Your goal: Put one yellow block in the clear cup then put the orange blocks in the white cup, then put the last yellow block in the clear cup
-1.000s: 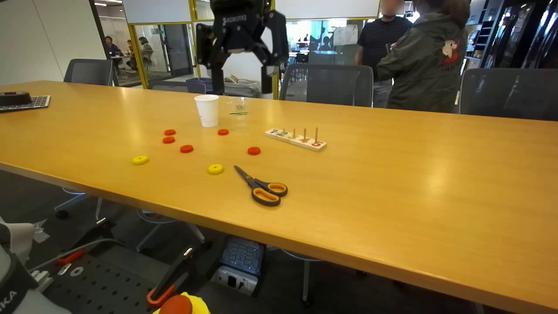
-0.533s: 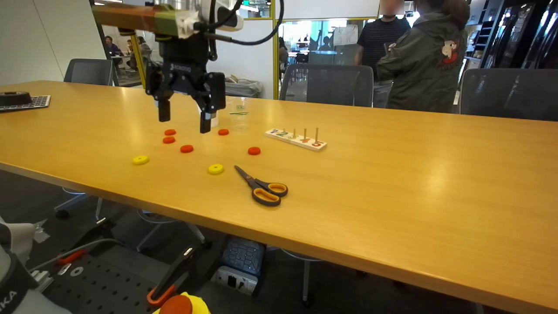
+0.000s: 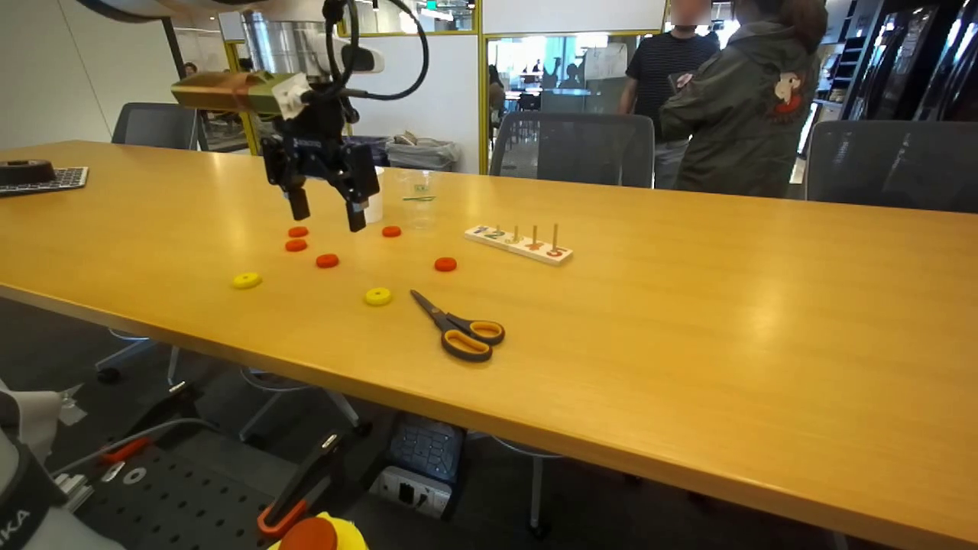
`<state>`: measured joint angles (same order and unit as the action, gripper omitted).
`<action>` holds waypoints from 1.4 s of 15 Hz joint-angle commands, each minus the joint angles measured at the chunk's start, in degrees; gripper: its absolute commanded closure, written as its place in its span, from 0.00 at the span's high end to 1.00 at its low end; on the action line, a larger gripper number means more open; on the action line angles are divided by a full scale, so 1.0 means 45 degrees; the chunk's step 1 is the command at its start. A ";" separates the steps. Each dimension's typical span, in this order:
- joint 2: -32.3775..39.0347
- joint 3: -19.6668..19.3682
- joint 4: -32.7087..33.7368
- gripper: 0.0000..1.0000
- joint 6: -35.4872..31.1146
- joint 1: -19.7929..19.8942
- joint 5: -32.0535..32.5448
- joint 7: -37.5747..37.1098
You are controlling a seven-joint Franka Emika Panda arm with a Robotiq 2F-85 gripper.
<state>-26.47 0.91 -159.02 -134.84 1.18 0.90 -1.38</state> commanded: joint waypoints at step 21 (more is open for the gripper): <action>0.5676 -0.0034 0.0048 1.00 -0.5817 0.0496 0.0143 -0.2935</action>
<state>-1.62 1.59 -158.84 -158.88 4.97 4.45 -17.61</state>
